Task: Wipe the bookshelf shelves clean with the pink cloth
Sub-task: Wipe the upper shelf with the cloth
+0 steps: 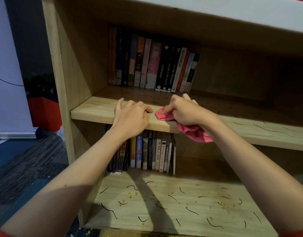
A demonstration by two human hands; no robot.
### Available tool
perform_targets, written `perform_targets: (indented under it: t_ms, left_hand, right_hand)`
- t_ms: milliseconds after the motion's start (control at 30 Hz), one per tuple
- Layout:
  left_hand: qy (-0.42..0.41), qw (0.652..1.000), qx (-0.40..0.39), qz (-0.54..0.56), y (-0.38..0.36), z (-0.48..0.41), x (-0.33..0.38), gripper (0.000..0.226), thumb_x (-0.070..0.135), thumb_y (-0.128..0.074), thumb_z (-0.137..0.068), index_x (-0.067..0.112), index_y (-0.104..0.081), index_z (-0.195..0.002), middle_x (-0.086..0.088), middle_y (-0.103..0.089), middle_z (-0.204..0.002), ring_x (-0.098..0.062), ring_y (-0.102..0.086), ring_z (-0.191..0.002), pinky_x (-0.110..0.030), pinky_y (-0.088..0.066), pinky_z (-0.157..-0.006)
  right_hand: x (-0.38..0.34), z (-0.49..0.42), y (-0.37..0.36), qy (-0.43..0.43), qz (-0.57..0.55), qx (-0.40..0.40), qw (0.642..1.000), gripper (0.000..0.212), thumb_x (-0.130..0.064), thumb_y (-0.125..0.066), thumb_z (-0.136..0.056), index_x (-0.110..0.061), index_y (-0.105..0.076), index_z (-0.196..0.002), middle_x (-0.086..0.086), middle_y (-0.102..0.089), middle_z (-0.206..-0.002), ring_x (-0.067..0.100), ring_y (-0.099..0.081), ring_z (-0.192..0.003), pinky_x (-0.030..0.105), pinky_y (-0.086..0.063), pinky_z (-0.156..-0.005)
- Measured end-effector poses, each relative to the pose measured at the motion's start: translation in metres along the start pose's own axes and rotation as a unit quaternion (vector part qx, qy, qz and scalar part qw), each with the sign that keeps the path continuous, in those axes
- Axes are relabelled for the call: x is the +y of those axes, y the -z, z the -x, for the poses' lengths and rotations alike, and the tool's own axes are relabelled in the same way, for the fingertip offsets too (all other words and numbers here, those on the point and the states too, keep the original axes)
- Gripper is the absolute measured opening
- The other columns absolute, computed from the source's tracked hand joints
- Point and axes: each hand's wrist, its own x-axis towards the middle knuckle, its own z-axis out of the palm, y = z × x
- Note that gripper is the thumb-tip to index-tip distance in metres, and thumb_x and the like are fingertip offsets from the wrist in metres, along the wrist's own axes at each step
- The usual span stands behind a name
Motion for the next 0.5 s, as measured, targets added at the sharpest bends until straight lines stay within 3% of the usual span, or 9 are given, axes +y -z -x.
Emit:
perform_targets:
  t_ms: [200,500]
  left_hand:
    - [-0.003,1.000,-0.027,0.014,0.004,0.000,0.000,0.034,0.029,-0.035,-0.096,0.030,-0.054,-0.124,0.009,-0.050,-0.134,-0.012,-0.032,-0.131,-0.043,-0.001,-0.115]
    - [-0.005,0.999,-0.027,0.020,0.004,0.000,0.000,0.035,0.030,-0.036,-0.095,0.030,-0.054,-0.124,0.009,-0.049,-0.134,-0.012,-0.033,-0.130,-0.044,-0.002,-0.115]
  right_hand:
    - [0.004,0.007,0.003,0.003,0.028,0.000,1.000,0.045,-0.008,-0.036,-0.097,-0.038,-0.059,-0.121,-0.005,-0.039,-0.103,0.017,-0.029,-0.099,0.034,-0.025,-0.087]
    - [0.017,0.029,0.008,-0.008,0.009,-0.011,1.000,0.047,-0.006,-0.034,-0.097,-0.038,-0.059,-0.121,-0.004,-0.043,-0.108,0.016,-0.030,-0.100,0.037,-0.027,-0.093]
